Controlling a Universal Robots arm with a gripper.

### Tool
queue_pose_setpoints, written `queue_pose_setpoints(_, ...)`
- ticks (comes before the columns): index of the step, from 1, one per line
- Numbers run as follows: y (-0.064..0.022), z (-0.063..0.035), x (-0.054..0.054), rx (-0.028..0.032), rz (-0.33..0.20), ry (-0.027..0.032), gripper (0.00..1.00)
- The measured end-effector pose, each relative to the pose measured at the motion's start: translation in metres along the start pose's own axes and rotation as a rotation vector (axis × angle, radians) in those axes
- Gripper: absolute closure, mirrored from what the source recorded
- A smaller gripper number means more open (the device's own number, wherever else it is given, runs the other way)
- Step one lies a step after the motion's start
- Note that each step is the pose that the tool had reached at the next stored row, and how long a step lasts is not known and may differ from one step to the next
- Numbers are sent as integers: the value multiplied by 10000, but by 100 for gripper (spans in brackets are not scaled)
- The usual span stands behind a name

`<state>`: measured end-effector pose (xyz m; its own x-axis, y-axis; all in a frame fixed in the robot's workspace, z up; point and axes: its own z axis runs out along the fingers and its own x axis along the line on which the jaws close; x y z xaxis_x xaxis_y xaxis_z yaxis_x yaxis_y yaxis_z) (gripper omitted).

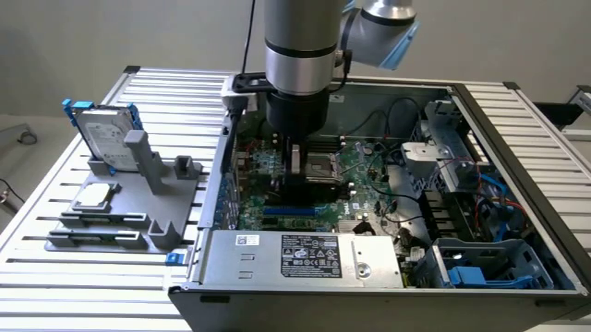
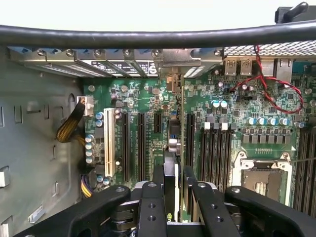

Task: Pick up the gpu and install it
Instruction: 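Insert the gpu into the slot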

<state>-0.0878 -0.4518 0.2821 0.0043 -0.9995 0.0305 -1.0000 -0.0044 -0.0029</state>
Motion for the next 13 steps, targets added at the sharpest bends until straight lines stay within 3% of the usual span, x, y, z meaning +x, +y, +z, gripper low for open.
queue_pose_setpoints(13, 19, 136, -4, -6, 52, 1, 73)
